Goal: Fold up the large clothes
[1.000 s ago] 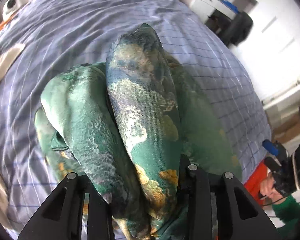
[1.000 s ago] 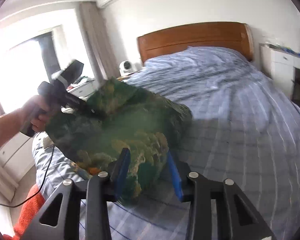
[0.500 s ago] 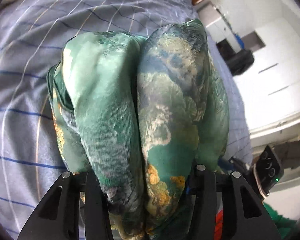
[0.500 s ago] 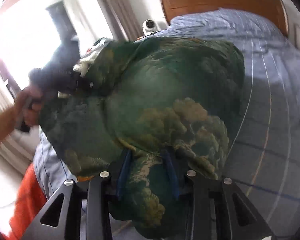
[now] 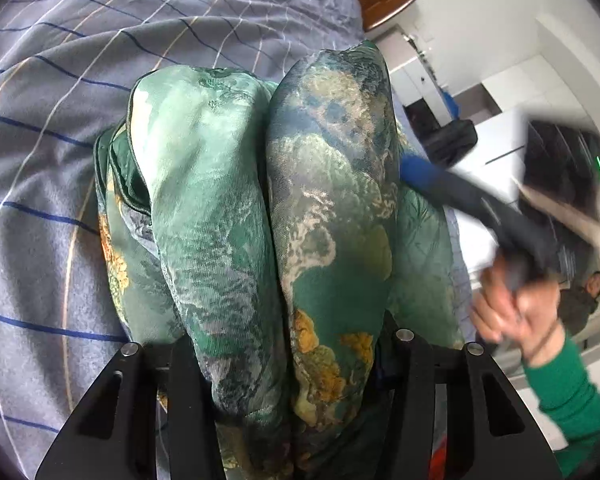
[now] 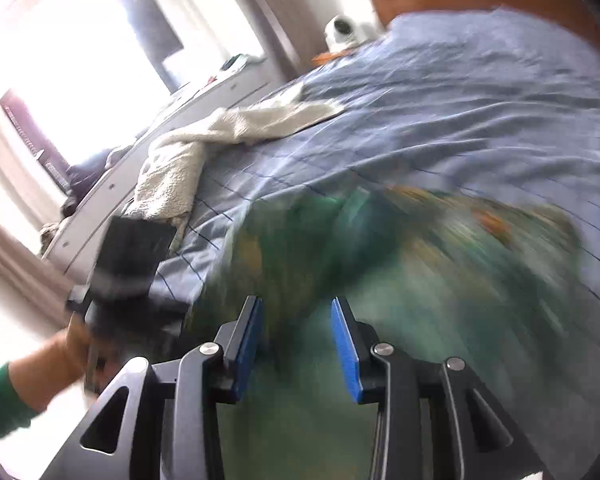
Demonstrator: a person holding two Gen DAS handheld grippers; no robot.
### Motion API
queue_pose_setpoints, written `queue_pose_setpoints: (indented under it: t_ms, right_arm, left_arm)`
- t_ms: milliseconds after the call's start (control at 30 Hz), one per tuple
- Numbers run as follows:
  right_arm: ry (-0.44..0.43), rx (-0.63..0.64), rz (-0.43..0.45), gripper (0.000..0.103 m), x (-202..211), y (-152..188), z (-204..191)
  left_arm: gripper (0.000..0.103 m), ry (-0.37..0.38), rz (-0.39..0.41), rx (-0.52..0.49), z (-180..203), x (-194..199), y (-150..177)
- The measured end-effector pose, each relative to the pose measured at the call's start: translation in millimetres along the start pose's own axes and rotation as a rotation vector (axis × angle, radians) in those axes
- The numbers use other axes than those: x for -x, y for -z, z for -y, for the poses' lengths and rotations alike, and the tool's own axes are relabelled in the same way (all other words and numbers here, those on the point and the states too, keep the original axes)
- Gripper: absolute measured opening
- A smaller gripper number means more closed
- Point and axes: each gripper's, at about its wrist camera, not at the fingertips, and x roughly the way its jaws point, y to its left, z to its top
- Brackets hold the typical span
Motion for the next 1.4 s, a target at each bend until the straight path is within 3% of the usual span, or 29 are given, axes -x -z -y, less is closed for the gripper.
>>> queue_pose_setpoints:
  t_ms: [67, 100, 167, 233, 333, 467, 567, 667, 833, 1000, 1100, 1233, 1400]
  right_arm:
    - [-0.077, -0.042, -0.059, 0.037, -42, -20, 7]
    - [-0.062, -0.037, -0.106, 0.035, -63, -21, 8]
    - [0.05, 0.03, -0.212, 0.034, -102, -8, 0]
    - [0.121, 0.099, -0.209, 0.034, -113, -1, -9]
    - [0.126, 0.09, -0.2, 0.034, -113, 1, -4]
    - [0.104, 0.045, -0.18, 0.034, -92, -3, -3]
    - [0.107, 0.035, -0.13, 0.037, -39, 4, -16]
    - [0.125, 0.113, -0.087, 0.037, 14, 39, -38]
    - [0.181, 0.148, -0.07, 0.037, 87, 125, -59]
    - [0.316, 0.063, -0.165, 0.036, 57, 167, -46]
    - [0.385, 0.09, -0.132, 0.038, 45, 169, -53]
    - [0.378, 0.082, -0.105, 0.038, 64, 161, -60]
    - [0.344, 0.122, 0.064, 0.038, 90, 115, -89]
  left_arm:
    - [0.049, -0.029, -0.002, -0.006, -2, 0, 3]
    - [0.049, -0.062, -0.007, -0.009, -6, -2, 4]
    - [0.047, -0.075, -0.018, 0.006, -13, -7, 5]
    - [0.046, -0.056, -0.014, 0.033, -21, -10, 4]
    - [0.046, -0.063, -0.009, 0.022, -19, -11, 2]
    - [0.048, -0.057, 0.002, 0.002, -13, -6, 5]
    - [0.048, -0.053, 0.01, -0.001, -11, -4, 6]
    - [0.048, -0.041, 0.014, 0.0, -15, -2, 9]
    - [0.049, -0.025, 0.026, 0.002, -19, -1, 9]
    - [0.05, -0.037, 0.029, -0.016, -19, -2, 17]
    - [0.05, -0.039, 0.029, 0.006, -20, 3, 18]
    - [0.054, -0.06, 0.029, 0.008, -7, 7, 18]
    - [0.065, -0.056, 0.041, 0.027, 15, 26, 16]
